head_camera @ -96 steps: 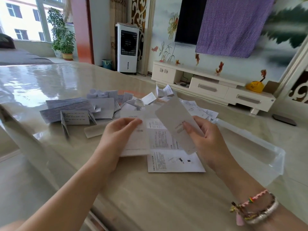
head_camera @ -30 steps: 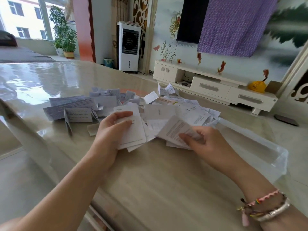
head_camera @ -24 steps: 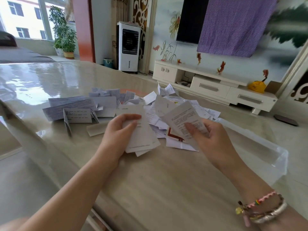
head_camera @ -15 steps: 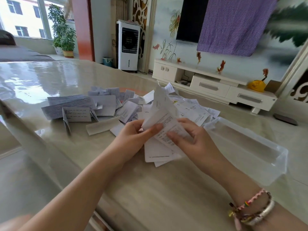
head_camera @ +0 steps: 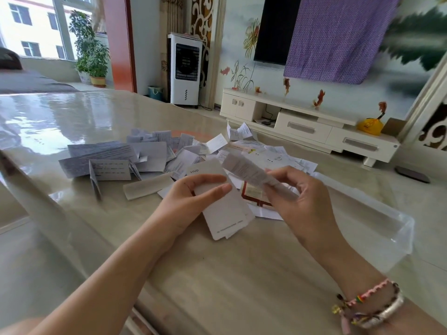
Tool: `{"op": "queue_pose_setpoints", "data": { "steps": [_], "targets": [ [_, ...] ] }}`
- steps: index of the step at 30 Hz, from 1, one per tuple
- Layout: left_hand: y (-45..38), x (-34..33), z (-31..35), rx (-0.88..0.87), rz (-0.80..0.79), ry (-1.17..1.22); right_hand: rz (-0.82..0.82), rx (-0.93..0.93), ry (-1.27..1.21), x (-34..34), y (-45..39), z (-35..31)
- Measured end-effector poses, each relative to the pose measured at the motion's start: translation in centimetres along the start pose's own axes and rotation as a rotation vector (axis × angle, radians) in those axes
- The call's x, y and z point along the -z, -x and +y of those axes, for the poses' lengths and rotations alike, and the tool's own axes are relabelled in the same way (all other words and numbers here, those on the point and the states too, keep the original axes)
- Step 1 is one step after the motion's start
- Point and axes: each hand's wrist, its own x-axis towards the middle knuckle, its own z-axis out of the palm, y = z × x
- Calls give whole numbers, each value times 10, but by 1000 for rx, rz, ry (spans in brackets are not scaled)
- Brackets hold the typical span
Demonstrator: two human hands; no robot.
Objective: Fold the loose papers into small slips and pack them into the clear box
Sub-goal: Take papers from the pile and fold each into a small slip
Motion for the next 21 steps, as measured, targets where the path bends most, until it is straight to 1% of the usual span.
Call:
{"op": "queue_pose_setpoints", "data": {
  "steps": [2, 4, 6, 8, 9, 11, 12, 13, 15, 17, 19, 20, 21],
  "targets": [
    [-1, -1, -1, -12, 9, -13, 8, 48, -6, 0, 1, -3],
    [-1, -3, -1, -41, -9, -10, -100, 77, -61, -3, 4, -6],
    [1, -4, 1, -71, -38, 19, -223, 52, -117, -7, 7, -10],
    [1, -3, 1, -85, -36, 55, -252, -9, -136, -10, 8, -11],
    [0, -1, 1, -91, -25, 82, -222, -34, -128, -11, 8, -9],
    [-1, 3, 2, -98, 4, 127, -125, -25, 18, -11, 6, -3],
    [-2, 4, 2, -97, 16, 142, -107, -19, 75, -9, 4, 0],
    [-2, 5, 3, -97, 25, 158, -118, -52, 83, -7, 2, 2],
    [-3, 5, 3, -90, 37, 197, -170, -181, -30, -5, -1, 6],
    [-4, 5, 1, -72, 49, 231, -168, -231, -170, -3, -4, 7],
    [-4, 5, 0, -52, 30, 220, -47, -221, -321, -3, -4, 7],
    [-3, 5, -1, -35, 12, 202, 43, -191, -395, -3, -4, 4],
    [-3, 4, -1, -16, -2, 189, 133, -130, -418, -3, -4, 1]
  ]
}}
